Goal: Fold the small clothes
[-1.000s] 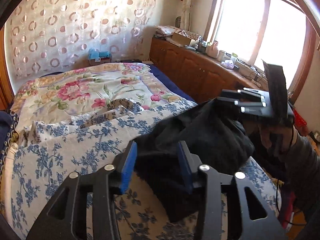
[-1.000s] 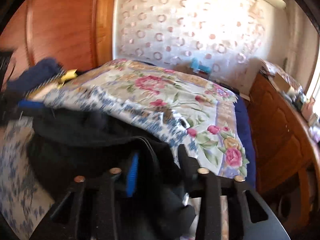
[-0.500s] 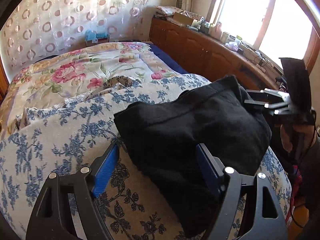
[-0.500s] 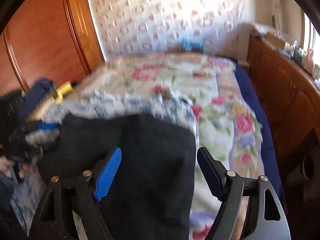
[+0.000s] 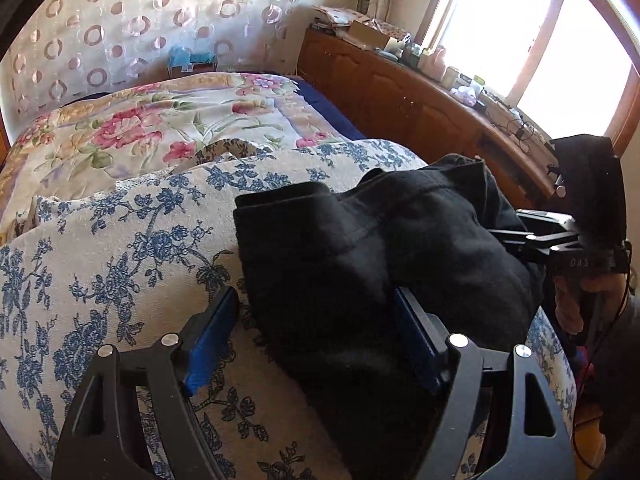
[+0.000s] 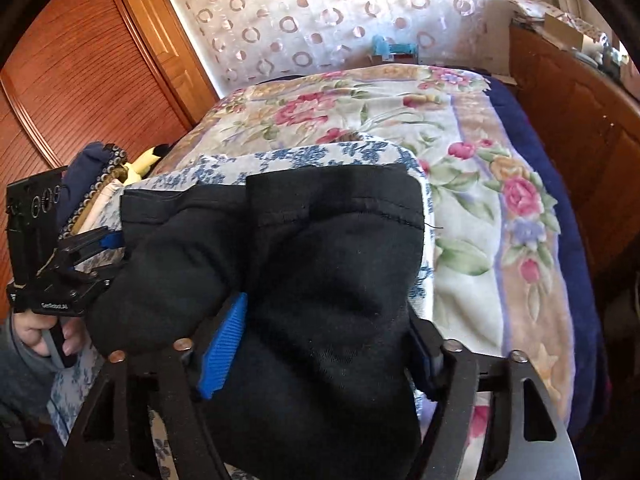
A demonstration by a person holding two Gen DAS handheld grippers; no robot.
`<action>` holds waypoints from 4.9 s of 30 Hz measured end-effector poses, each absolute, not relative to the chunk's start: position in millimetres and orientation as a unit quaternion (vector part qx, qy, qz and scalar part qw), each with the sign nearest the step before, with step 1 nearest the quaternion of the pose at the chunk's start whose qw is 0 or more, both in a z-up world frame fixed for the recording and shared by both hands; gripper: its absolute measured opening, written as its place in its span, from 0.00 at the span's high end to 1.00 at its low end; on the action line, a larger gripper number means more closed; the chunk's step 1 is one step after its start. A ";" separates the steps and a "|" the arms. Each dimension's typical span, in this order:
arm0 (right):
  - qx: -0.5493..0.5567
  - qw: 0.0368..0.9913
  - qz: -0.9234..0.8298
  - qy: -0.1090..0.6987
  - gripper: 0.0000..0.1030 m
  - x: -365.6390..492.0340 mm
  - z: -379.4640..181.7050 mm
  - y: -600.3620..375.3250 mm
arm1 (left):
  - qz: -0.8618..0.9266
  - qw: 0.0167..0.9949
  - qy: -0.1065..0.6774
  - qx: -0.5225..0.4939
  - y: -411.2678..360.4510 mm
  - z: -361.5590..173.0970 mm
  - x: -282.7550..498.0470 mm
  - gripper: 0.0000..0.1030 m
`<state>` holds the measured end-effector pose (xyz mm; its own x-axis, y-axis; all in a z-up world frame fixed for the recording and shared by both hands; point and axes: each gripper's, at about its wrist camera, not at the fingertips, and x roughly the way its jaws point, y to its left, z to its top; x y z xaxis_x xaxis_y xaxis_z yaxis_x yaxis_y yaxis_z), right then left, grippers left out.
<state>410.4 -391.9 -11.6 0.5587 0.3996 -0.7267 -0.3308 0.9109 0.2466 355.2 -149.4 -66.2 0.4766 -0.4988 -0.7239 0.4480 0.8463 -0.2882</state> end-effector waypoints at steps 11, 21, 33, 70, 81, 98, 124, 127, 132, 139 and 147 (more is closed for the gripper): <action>0.028 0.893 0.218 0.393 0.78 395.7 -4.1 -390.4 | -0.323 0.856 0.398 -0.070 -139.5 -31.8 334.5 0.85; -0.027 0.914 0.269 0.303 0.80 368.8 66.2 -324.0 | -0.299 0.904 0.294 -0.087 -46.0 47.1 259.2 0.86; -0.109 0.875 0.416 0.222 0.80 407.4 131.7 -119.7 | -0.138 0.956 0.218 -0.138 146.7 89.3 198.3 0.86; -0.093 0.907 0.358 0.200 0.35 386.7 81.1 -20.4 | 0.002 0.977 0.212 -0.033 189.4 44.1 164.0 0.16; -0.077 0.934 0.307 0.166 0.21 248.9 75.8 -96.4 | -0.046 0.973 0.224 -0.018 117.3 44.9 140.2 0.16; -0.028 0.974 0.181 0.130 0.17 85.9 71.5 -139.5 | -0.062 0.979 0.196 -0.003 35.3 72.1 94.8 0.16; -0.001 0.982 0.133 0.132 0.17 56.3 63.2 -119.2 | -0.045 0.981 0.190 -0.015 28.0 69.8 83.4 0.16; -0.001 0.982 0.134 0.131 0.17 58.3 61.2 -122.8 | -0.045 0.981 0.189 -0.016 29.2 69.5 83.5 0.16; -0.001 0.982 0.135 0.131 0.17 59.8 60.4 -125.5 | -0.046 0.981 0.190 -0.015 29.1 69.8 83.8 0.16; 0.000 0.981 0.138 0.133 0.17 62.3 58.6 -133.3 | -0.046 0.981 0.189 -0.016 29.2 69.7 83.5 0.16; -0.002 0.981 0.142 0.133 0.17 63.5 59.4 -145.5 | -0.046 0.981 0.189 -0.016 28.8 69.9 83.6 0.16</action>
<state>63.5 -145.5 59.4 0.9240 0.2784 -0.2622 -0.2793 0.9596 0.0347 83.6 28.8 69.9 0.9240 -0.0955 -0.3702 0.0835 0.9953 -0.0484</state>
